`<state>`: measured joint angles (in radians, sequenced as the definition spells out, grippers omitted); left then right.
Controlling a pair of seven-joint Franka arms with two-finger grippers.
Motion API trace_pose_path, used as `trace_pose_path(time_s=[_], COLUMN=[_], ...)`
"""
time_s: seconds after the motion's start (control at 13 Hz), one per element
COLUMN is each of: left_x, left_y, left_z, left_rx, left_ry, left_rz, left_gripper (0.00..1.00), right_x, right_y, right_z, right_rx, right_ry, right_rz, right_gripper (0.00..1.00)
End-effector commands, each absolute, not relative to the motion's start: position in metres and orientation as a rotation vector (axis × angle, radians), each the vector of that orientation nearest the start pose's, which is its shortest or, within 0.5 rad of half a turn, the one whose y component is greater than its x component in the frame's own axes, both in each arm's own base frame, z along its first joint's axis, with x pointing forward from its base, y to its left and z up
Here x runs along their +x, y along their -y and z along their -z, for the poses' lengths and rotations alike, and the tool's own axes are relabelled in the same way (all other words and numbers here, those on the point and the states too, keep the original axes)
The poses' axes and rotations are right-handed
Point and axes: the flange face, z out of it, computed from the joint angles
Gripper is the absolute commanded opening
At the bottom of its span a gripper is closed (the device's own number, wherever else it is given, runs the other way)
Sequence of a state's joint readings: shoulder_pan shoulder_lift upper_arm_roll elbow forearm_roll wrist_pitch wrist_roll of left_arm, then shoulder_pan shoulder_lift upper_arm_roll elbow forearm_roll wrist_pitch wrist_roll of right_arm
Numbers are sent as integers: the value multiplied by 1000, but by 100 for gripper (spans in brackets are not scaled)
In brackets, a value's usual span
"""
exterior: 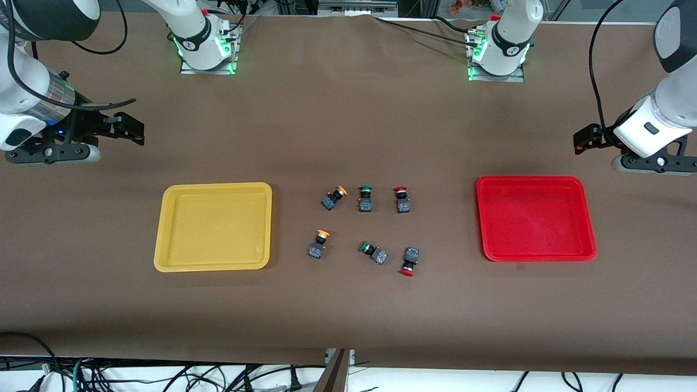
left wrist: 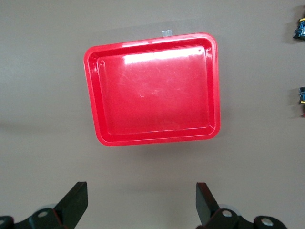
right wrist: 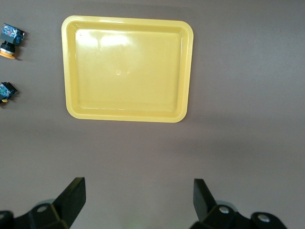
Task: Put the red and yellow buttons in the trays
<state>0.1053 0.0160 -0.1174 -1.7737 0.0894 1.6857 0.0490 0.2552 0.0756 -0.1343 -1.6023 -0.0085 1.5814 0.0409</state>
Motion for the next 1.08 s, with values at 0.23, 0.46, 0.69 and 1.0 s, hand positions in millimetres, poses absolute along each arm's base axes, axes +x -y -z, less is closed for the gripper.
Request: trace_pose_path(time_s=[0.23,0.46,0.69,1.0], left_x=[558,558,559,580], left_y=[-2,-1,20,59], left_z=[-537,-537,-539,-541], left_rx=[-3067,-3070,-3071,-3078], left_ry=[-141,-139,-182,-281], left_rz=[-166,-165,-144,-111], left_gripper=[100,100,100,100], right_x=[573,573,575,593], right_y=[-73,-73,-72,-84], right_z=[-574,-573,-575,-538], right_rx=[-3152,-3152,-3150,-3158], right_ry=[106,106,104,143], right_rz=[-130,-133,-111,-155], right_gripper=[100,100,100,100])
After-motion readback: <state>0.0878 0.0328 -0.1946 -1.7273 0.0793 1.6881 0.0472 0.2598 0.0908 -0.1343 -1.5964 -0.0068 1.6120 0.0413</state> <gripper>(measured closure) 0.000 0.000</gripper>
